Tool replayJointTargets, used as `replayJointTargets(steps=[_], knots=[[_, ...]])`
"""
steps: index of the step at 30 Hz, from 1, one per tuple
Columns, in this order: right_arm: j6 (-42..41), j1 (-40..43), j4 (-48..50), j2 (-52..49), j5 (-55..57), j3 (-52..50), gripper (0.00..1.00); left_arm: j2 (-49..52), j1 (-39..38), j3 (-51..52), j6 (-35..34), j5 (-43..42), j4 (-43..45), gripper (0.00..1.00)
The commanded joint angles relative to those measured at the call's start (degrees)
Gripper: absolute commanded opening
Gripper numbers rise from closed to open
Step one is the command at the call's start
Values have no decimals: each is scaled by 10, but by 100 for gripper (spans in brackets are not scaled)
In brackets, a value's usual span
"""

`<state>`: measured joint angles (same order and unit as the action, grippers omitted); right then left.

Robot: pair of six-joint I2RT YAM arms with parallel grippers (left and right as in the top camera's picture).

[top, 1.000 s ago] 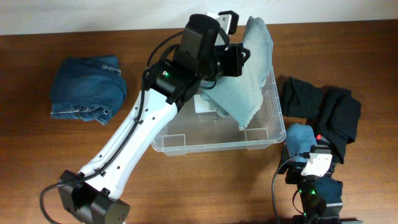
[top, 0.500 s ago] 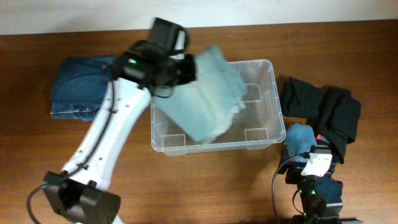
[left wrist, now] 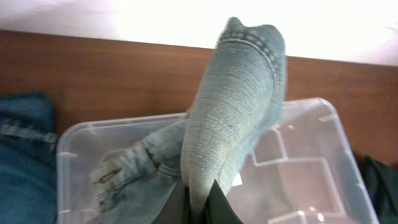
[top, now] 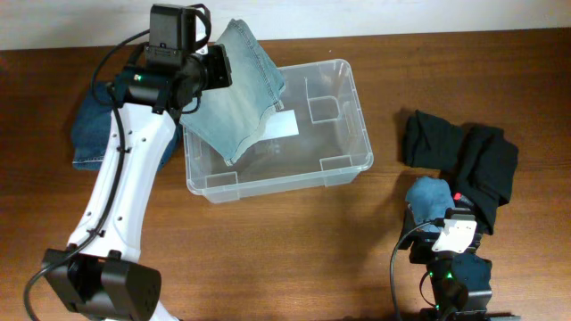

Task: Pack container
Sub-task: 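Carry the light-blue jeans over the clear box with the left gripper, then lower the light-blue jeans into the box and release them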

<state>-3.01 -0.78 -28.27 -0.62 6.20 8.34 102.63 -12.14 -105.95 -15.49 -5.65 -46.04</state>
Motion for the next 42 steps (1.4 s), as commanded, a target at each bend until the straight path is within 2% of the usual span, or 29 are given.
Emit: replayJointTargets(steps=[1, 3, 7, 9, 12, 23, 28, 36, 42], knots=[[-2, 4, -2, 4, 5, -4, 98, -28, -8, -11, -56, -113, -3, 0], [-2, 4, -2, 4, 5, -4, 98, -28, -26, -11, -147, -150, -3, 0], [-2, 4, -2, 4, 5, -4, 99, -28, -65, -11, -231, -137, 5, 0], [-2, 4, -2, 4, 5, -4, 99, -28, -91, -11, -284, -90, 4, 0], [-2, 4, -2, 4, 5, -4, 98, -28, -138, -11, -398, 2, 5, 0], [-2, 4, -2, 4, 5, -4, 98, -28, -219, -11, -472, 141, 123, 0], [-2, 4, -2, 4, 5, -4, 98, -22, -220, -11, -490, 144, 108, 0], [-2, 4, -2, 4, 5, -4, 98, 40, -220, -10, -490, 166, 31, 0], [-2, 4, -2, 4, 5, -4, 98, 57, -223, -10, -499, 115, 94, 0]])
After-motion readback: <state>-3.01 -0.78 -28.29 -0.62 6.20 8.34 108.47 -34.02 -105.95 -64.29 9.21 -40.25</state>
